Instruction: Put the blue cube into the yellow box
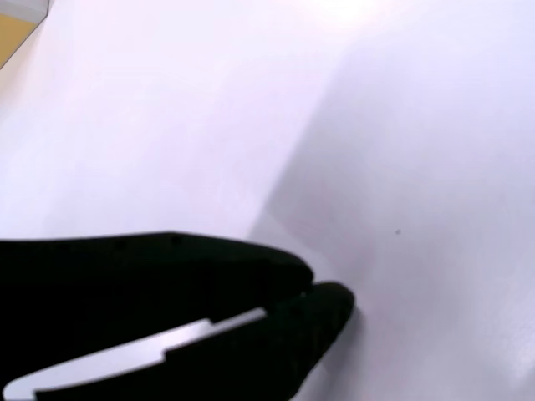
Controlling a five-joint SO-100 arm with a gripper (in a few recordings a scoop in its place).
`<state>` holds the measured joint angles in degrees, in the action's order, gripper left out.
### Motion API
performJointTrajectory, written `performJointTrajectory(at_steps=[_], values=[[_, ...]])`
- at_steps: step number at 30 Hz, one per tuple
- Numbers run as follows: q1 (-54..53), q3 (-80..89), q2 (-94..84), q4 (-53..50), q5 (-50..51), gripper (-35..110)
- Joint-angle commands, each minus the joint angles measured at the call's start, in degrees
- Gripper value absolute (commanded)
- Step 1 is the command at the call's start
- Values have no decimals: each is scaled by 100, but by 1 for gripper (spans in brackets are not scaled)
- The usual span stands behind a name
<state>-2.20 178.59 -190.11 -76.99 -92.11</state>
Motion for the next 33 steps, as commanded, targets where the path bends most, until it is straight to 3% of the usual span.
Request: performJointTrajectory(at_steps=[1,16,18,25,33], values=[[-18,158,-149,-53,316,1],[-141,158,-97,114,-70,2],[-396,123,360,826,-483,5],[-1266,-272,2707,4755,-1450,20],[-1477,-2637,4957,5317,-1257,20]])
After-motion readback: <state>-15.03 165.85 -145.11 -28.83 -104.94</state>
